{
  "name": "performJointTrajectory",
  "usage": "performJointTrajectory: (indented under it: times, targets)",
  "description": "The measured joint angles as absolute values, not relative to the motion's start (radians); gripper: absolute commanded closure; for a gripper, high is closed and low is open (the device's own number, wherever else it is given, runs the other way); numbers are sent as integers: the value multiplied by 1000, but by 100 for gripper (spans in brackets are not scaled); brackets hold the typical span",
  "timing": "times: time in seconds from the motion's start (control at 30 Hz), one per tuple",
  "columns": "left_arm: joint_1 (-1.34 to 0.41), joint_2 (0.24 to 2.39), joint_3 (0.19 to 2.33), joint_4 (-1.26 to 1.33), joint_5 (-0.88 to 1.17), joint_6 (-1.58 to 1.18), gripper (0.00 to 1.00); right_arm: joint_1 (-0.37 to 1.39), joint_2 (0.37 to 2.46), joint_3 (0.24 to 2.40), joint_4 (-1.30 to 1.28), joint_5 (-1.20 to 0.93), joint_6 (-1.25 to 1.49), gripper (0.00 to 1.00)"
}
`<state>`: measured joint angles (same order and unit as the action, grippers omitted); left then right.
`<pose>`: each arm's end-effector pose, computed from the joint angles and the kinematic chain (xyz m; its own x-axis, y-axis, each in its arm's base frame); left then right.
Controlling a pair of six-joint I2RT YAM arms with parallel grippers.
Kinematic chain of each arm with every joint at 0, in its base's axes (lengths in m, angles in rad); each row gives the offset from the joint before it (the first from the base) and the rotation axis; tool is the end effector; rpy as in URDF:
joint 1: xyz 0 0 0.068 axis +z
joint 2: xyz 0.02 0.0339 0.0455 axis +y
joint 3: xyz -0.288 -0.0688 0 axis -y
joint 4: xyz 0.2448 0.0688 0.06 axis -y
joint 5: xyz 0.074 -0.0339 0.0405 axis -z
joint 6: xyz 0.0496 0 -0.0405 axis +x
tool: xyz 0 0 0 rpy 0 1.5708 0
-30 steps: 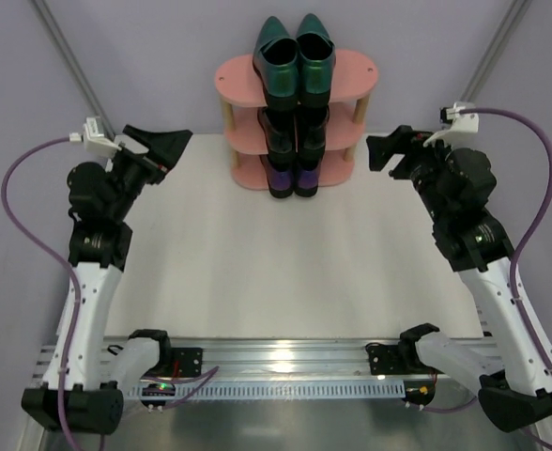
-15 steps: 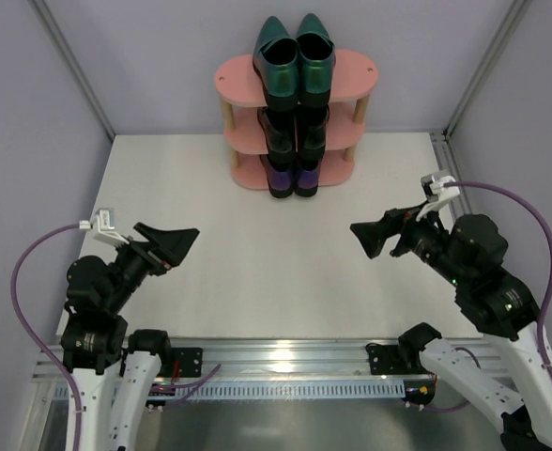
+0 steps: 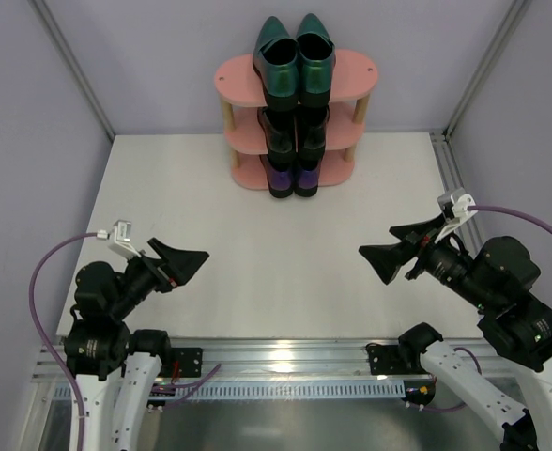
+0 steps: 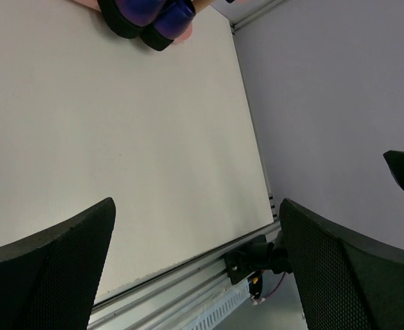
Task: Place and organize the shoes onto the shoe shelf
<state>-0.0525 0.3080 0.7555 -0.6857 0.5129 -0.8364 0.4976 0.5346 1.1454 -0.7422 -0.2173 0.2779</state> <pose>0.0528 -0.0271 0.3332 -0.5453 -0.6190 -0.5653 0.1749 0.5755 -0.7989 0.0473 0.0379 0.4337 -0.2901 0.1473 -0.9456 -0.5972 0.7442 0.2991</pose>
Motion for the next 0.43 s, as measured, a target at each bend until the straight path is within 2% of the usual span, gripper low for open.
performJointTrajectory:
  times: [0.43]
  targets:
    - [-52, 376, 755, -608, 596, -859, 0, 498, 566, 1153, -731, -239, 283, 0]
